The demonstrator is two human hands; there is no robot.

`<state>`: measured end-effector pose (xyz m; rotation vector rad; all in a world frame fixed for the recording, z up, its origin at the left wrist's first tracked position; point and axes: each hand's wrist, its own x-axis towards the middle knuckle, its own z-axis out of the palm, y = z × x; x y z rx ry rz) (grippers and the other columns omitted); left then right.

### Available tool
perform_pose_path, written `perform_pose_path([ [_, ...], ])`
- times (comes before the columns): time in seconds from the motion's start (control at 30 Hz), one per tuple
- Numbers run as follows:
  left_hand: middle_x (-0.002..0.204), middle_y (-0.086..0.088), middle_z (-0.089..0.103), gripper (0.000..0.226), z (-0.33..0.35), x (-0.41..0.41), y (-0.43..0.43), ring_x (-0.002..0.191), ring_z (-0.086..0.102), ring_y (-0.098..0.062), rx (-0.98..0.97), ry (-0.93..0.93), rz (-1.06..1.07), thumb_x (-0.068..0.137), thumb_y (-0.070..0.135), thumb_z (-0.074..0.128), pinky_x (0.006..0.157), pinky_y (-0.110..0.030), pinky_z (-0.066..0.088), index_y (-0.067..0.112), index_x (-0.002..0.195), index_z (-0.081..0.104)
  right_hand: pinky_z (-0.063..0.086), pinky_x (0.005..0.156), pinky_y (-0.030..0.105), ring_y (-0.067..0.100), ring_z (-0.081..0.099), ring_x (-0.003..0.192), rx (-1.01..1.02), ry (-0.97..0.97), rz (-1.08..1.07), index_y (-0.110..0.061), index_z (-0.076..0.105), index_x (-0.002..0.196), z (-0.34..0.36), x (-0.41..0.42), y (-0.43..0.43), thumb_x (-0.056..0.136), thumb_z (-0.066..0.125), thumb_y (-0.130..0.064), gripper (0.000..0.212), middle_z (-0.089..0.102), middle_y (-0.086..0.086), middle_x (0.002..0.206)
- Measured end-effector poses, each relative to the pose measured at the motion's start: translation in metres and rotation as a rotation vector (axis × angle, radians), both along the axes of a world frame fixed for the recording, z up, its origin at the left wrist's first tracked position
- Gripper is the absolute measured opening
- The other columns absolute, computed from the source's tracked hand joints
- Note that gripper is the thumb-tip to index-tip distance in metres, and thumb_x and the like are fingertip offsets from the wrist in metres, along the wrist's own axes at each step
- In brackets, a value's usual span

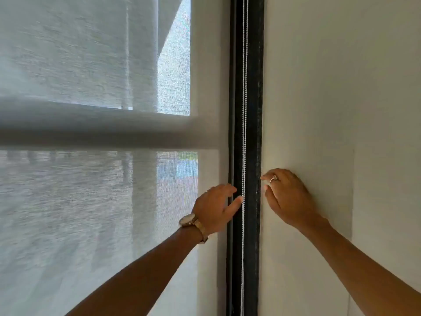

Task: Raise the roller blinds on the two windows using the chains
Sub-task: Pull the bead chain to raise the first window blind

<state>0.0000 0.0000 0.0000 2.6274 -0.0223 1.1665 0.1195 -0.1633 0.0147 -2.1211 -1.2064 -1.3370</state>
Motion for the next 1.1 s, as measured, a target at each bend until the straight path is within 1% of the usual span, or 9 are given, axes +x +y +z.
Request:
perform_pose_path([
  [0.2,0.083,-0.003,0.067,0.030,0.018,0.092,0.013,0.078,0.063,-0.018,-0.431,-0.099,-0.075,0.089,0.047,0.053,0.076,-0.037,0.055,0.018,0.094,0.060,0.043,0.105,0.044,0.026,0.061,0.107,-0.155,-0.134,-0.138,-0.010,0.066,0.109,0.004,0.030,0.021,0.087,0.034,-0.026,0.042,0.068,0.009,0.110],
  [0.3,0.068,-0.001,0.060,0.024,0.024,0.122,0.018,0.064,0.057,-0.015,-0.476,-0.154,-0.131,0.090,0.034,0.058,0.064,-0.027,0.046,0.011,0.083,0.061,0.044,0.105,0.045,0.029,0.063,0.105,-0.123,-0.167,-0.181,-0.008,0.065,0.110,0.003,0.035,0.026,0.086,0.043,-0.021,0.035,0.069,0.013,0.108],
  [0.4,0.066,-0.007,0.058,0.020,0.027,0.138,0.025,0.063,0.055,-0.021,-0.446,-0.187,-0.173,0.091,0.023,0.054,0.064,-0.036,0.048,0.009,0.078,0.059,0.046,0.103,0.045,0.030,0.065,0.102,-0.084,-0.215,-0.199,-0.006,0.067,0.106,-0.001,0.038,0.028,0.085,0.047,-0.021,0.033,0.070,0.015,0.104],
  [0.47,0.065,-0.007,0.055,0.022,0.030,0.137,0.024,0.060,0.052,-0.020,-0.543,-0.217,-0.252,0.092,0.019,0.045,0.060,-0.037,0.049,0.011,0.074,0.054,0.046,0.103,0.045,0.030,0.065,0.101,-0.090,-0.249,-0.218,-0.007,0.066,0.106,-0.002,0.039,0.029,0.087,0.039,-0.022,0.037,0.070,0.014,0.104],
  [0.6,0.057,-0.003,0.044,0.019,0.062,0.131,0.020,0.042,0.035,-0.014,-0.972,-0.333,-0.433,0.091,0.015,0.035,0.037,-0.021,0.029,0.016,0.075,0.046,0.042,0.107,0.043,0.030,0.062,0.103,-0.115,-0.298,-0.248,-0.008,0.064,0.107,-0.002,0.043,0.030,0.085,0.040,-0.020,0.035,0.069,0.013,0.104],
  [0.67,0.055,0.002,0.038,0.016,0.088,0.128,0.020,0.039,0.028,-0.011,-1.054,-0.315,-0.480,0.090,0.020,0.038,0.035,-0.018,0.021,0.017,0.078,0.048,0.042,0.107,0.043,0.029,0.062,0.102,-0.110,-0.298,-0.235,-0.008,0.064,0.108,-0.002,0.043,0.030,0.085,0.043,-0.019,0.034,0.069,0.012,0.105],
  [0.87,0.063,0.003,0.041,0.037,0.166,0.106,0.012,0.036,0.030,-0.001,-0.907,-0.391,-0.622,0.102,0.033,0.029,0.033,-0.015,0.024,0.012,0.112,0.057,0.049,0.100,0.037,0.023,0.066,0.096,-0.019,-0.234,-0.085,-0.009,0.069,0.105,0.000,0.036,0.027,0.089,0.037,-0.022,0.038,0.072,0.007,0.102],
  [1.0,0.058,0.005,0.039,0.034,0.172,0.092,0.013,0.038,0.031,-0.002,-0.667,-0.410,-0.550,0.102,0.023,0.030,0.039,-0.013,0.027,0.016,0.091,0.061,0.046,0.091,0.017,0.014,0.065,0.095,0.167,-0.035,0.155,-0.011,0.068,0.109,-0.001,0.030,0.024,0.094,0.040,-0.026,0.035,0.071,0.004,0.103],
  [1.1,0.055,0.004,0.038,0.036,0.168,0.085,0.016,0.041,0.031,-0.003,-0.760,-0.474,-0.571,0.102,0.022,0.030,0.039,-0.015,0.026,0.019,0.071,0.049,0.037,0.085,-0.001,0.001,0.060,0.093,0.300,0.151,0.297,-0.016,0.065,0.111,0.006,0.023,0.026,0.096,0.035,-0.037,0.040,0.069,-0.003,0.102],
])
